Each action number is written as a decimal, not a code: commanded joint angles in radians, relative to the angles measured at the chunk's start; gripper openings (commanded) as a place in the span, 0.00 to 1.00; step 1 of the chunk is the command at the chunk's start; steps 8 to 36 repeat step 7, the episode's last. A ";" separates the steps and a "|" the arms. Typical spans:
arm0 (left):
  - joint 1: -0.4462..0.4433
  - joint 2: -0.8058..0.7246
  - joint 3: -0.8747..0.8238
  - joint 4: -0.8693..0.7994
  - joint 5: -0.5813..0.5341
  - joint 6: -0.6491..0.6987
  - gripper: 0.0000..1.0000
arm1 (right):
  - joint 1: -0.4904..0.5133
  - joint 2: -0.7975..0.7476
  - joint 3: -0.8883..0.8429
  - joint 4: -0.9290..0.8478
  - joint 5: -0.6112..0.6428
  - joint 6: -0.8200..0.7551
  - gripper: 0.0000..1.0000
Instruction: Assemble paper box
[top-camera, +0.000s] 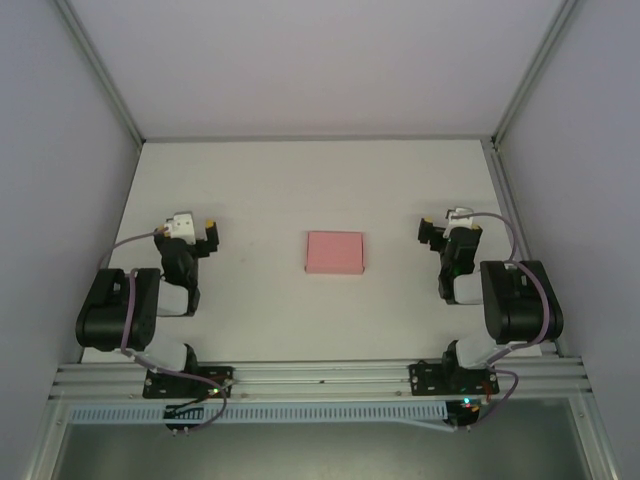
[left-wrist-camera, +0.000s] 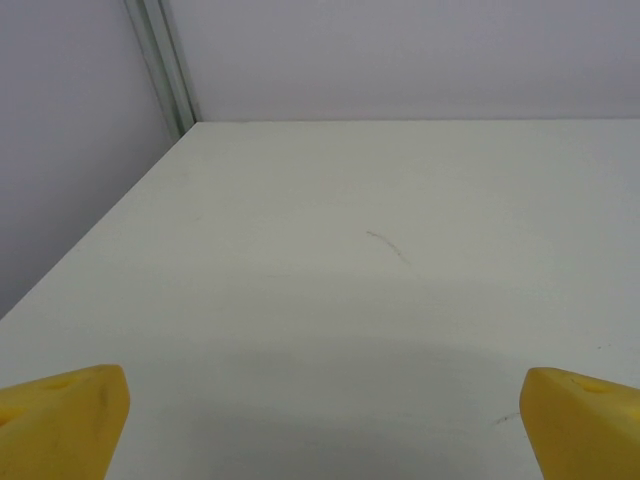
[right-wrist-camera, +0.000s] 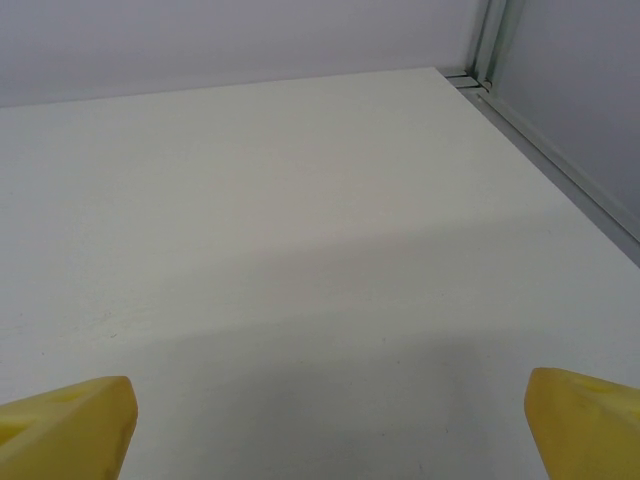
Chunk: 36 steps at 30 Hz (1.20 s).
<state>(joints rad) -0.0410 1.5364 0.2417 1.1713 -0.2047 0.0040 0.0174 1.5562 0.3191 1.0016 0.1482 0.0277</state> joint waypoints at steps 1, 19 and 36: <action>-0.003 0.009 0.013 0.036 0.010 0.022 1.00 | -0.002 0.004 0.016 0.011 -0.025 0.013 1.00; -0.004 0.008 0.013 0.036 0.010 0.021 1.00 | -0.001 0.004 0.014 0.017 -0.025 0.014 1.00; -0.004 0.008 0.013 0.036 0.010 0.021 1.00 | -0.001 0.004 0.014 0.017 -0.025 0.014 1.00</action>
